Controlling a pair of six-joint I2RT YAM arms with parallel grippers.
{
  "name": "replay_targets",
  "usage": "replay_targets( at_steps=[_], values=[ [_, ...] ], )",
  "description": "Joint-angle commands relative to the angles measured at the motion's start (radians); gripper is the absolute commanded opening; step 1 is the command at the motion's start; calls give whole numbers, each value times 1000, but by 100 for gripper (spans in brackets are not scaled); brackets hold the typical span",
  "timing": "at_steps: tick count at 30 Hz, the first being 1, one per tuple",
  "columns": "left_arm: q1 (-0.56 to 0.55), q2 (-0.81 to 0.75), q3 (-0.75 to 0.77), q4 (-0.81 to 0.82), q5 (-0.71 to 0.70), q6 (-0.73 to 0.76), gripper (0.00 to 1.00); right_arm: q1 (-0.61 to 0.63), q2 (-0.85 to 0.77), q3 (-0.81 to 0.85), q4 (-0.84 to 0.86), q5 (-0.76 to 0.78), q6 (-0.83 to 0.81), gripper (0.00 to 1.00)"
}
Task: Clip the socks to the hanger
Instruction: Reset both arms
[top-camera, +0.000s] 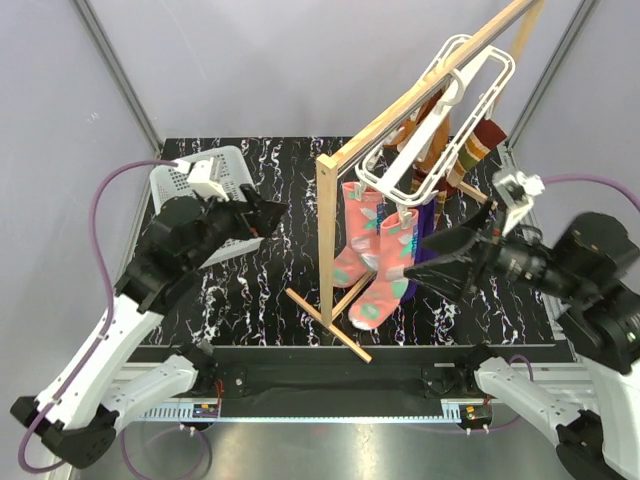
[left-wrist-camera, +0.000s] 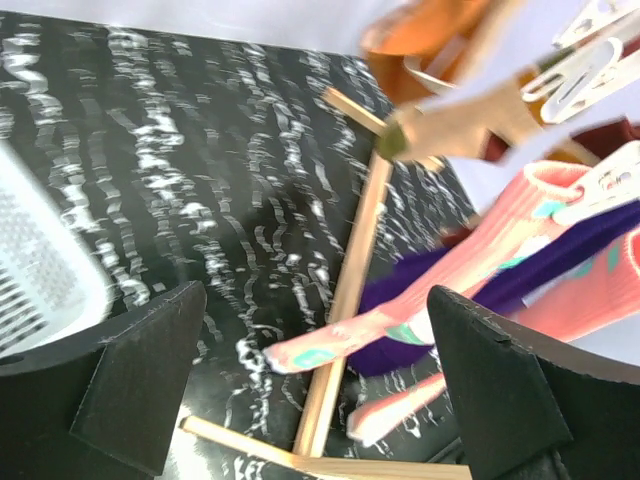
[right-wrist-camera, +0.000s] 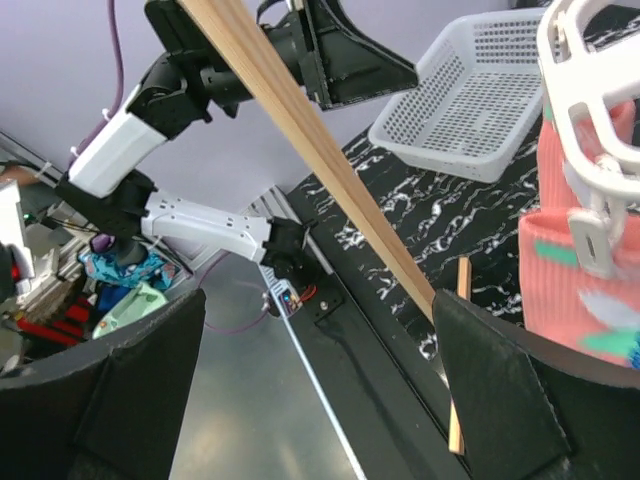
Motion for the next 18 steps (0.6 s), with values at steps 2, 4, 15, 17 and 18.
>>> replay_targets(
  at_steps=[2, 4, 15, 17, 18],
  values=[
    [29, -93, 4, -91, -151, -29, 99, 2, -74, 75, -108, 121, -15, 100],
    [37, -151, -7, -126, -166, -22, 99, 2, -101, 78, -180, 237, -9, 100],
    [41, -469, -324, -90, -102, -130, 99, 2, -440, -348, -181, 764, 147, 100],
    [40, -527, -469, -18, -29, -161, 99, 2, -489, -541, -92, 706, 180, 100],
    [41, -588, -531, 71, -4, -201, 99, 2, -503, -605, 9, 682, 183, 100]
  ],
)
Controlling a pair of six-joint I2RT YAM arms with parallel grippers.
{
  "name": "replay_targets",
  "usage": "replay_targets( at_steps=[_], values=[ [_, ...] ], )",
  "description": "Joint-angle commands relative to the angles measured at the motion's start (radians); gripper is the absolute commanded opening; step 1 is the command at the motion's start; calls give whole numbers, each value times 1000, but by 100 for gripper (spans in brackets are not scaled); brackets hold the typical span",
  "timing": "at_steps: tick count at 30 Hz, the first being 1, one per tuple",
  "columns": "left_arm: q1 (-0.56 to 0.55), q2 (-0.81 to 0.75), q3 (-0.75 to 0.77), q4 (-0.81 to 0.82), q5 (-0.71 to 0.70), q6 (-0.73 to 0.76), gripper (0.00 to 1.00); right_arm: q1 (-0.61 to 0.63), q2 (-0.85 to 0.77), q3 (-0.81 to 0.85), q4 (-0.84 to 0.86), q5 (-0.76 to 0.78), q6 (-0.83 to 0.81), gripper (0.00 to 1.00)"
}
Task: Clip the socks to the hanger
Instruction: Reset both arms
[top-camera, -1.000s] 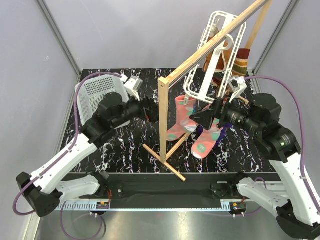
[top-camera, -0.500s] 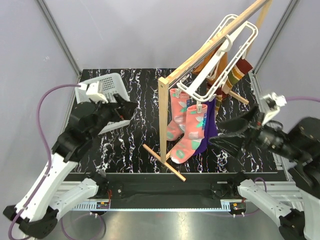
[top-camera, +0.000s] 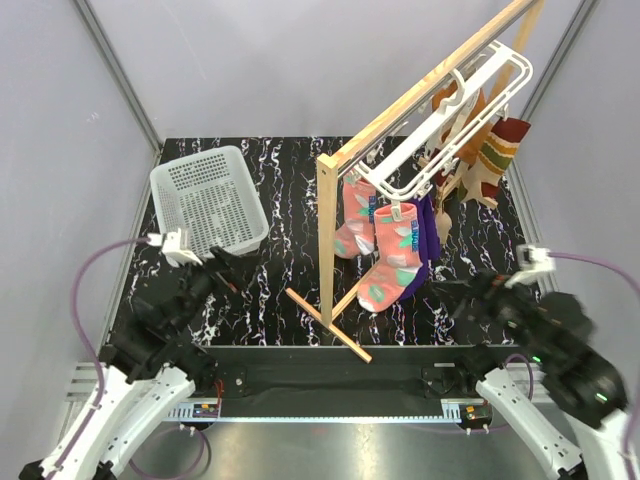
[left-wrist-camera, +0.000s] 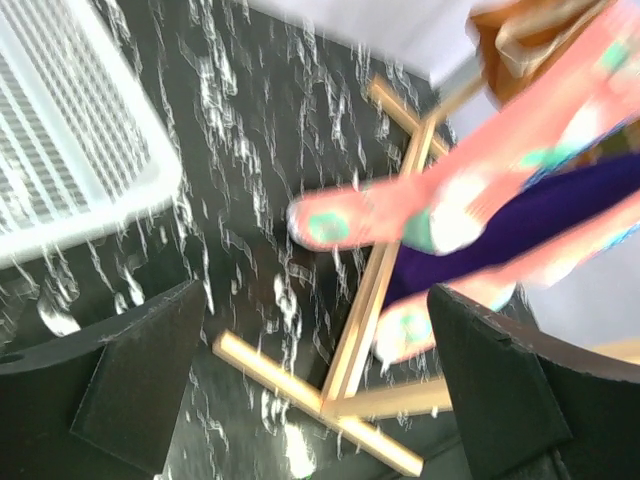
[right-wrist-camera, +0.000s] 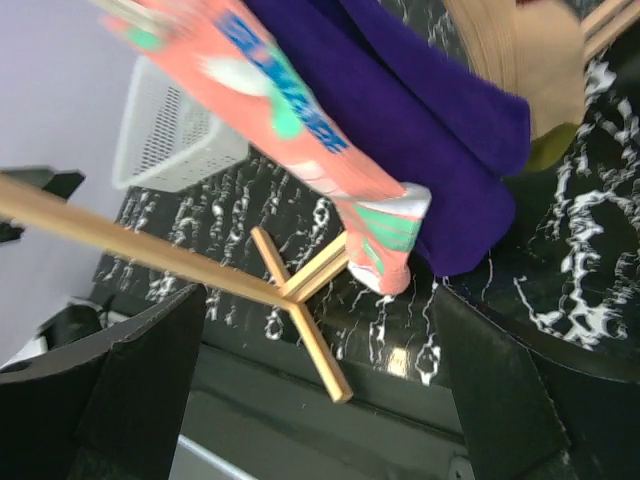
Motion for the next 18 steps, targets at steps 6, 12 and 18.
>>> replay_targets(
  at_steps=[6, 12, 18],
  values=[
    [1, -331, -489, 437, 232, -249, 99, 2, -200, -642, 668, -97, 224, 100],
    [1, -515, -654, 501, 287, -345, 99, 2, -262, -892, 752, -27, 316, 100],
    [0, -515, -852, 699, 348, -473, 99, 2, -297, -1038, 761, 35, 381, 100]
  ],
)
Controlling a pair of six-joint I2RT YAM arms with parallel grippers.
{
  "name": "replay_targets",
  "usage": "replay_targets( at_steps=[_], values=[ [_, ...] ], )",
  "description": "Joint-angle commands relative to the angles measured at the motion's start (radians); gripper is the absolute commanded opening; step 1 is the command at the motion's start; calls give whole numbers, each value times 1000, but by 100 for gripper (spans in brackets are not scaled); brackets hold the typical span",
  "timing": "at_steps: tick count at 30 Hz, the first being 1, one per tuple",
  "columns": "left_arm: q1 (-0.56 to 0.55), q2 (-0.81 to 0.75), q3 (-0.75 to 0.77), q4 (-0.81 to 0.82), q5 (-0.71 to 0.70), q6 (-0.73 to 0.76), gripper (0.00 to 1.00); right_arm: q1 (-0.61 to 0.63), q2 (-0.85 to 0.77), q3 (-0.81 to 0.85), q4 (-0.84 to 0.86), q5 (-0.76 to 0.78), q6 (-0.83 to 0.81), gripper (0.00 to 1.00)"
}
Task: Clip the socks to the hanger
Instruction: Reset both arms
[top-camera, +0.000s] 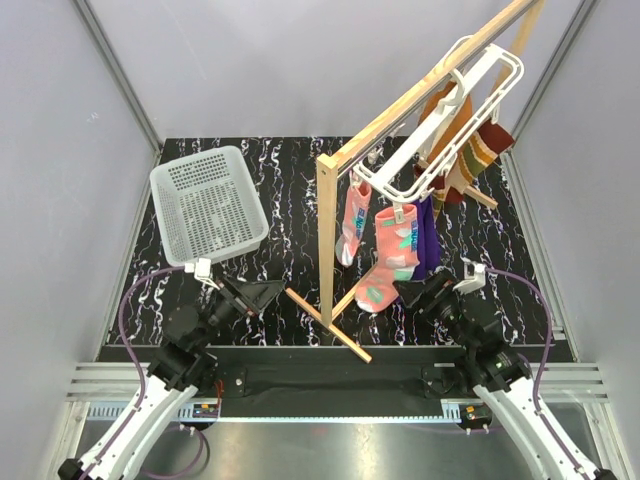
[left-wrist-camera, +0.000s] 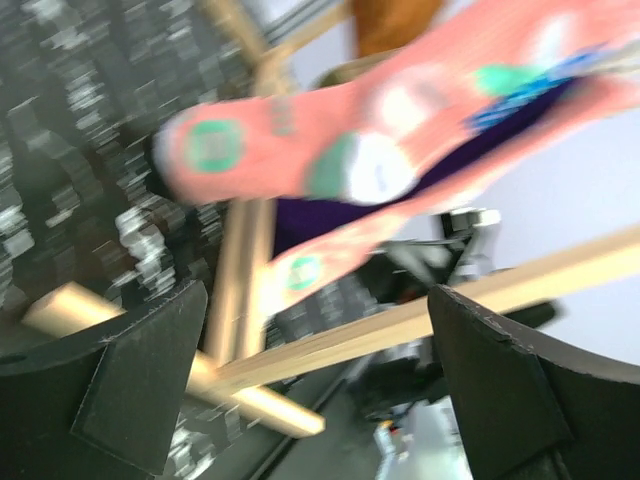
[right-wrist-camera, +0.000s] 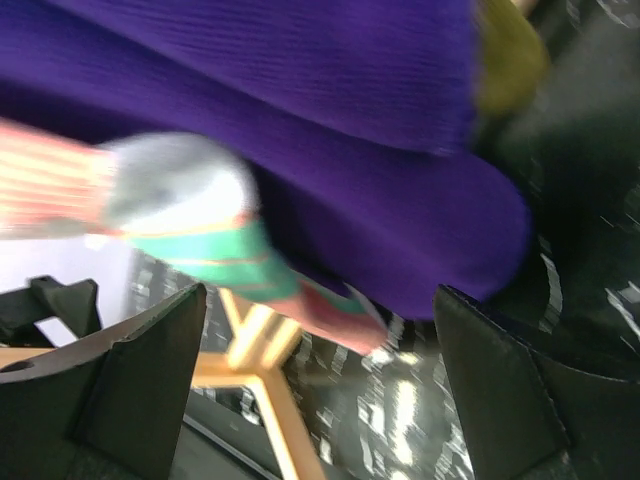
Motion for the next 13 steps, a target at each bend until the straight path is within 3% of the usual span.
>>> replay_targets(
  at_steps=[1, 13],
  values=[
    [-1, -150, -194, 235, 62, -67, 99, 2, -30, -96, 126, -4, 55, 100],
    [-1, -164, -194, 250, 131, -61, 99, 2, -15, -101, 52, 94, 140, 99]
  ],
)
